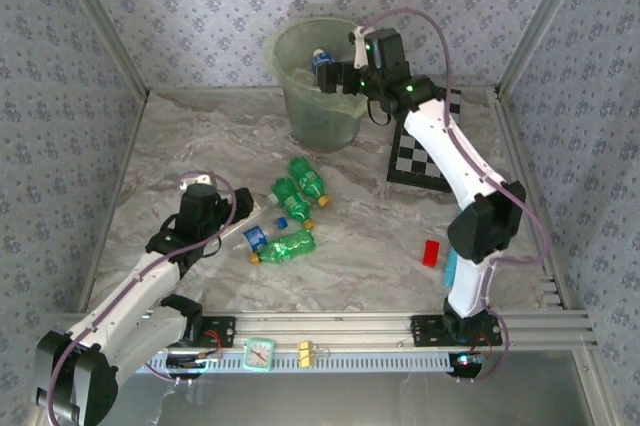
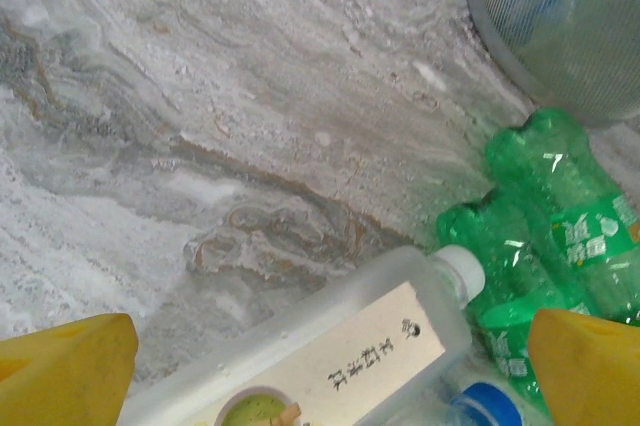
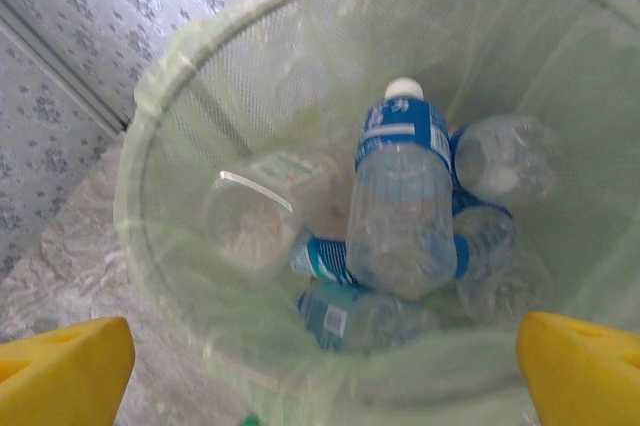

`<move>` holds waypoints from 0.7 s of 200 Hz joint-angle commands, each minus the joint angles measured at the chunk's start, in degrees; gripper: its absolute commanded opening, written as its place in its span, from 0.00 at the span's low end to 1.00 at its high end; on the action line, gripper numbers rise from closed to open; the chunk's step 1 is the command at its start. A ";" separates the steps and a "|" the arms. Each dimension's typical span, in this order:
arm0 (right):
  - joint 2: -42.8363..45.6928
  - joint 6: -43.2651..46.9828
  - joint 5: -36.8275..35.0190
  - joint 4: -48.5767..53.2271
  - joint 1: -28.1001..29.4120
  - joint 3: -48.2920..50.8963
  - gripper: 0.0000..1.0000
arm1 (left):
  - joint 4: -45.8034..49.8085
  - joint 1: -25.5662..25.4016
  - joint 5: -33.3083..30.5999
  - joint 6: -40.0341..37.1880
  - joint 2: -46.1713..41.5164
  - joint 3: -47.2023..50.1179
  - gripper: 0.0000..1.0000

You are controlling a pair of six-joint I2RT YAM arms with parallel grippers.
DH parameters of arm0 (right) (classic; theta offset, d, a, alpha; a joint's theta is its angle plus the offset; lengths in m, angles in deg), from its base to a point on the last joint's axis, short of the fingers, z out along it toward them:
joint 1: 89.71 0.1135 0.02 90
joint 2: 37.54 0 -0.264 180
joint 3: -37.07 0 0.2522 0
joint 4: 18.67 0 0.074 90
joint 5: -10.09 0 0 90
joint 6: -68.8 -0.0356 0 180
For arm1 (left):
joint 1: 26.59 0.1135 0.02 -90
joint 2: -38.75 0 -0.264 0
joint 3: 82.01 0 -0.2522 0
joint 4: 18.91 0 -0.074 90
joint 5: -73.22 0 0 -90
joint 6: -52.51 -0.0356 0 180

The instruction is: Put the plastic bottles in the bin

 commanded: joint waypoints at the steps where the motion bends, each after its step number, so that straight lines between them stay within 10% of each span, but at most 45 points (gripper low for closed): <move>1: 5.36 0.83 -2.65 -5.13 0.72 8.47 1.00 | 3.27 0.42 1.33 -1.43 0.29 -0.80 1.00; 140: 16.68 -1.34 -2.23 -7.26 0.77 31.32 1.00 | 4.15 -1.16 -0.01 -10.43 21.09 -6.15 1.00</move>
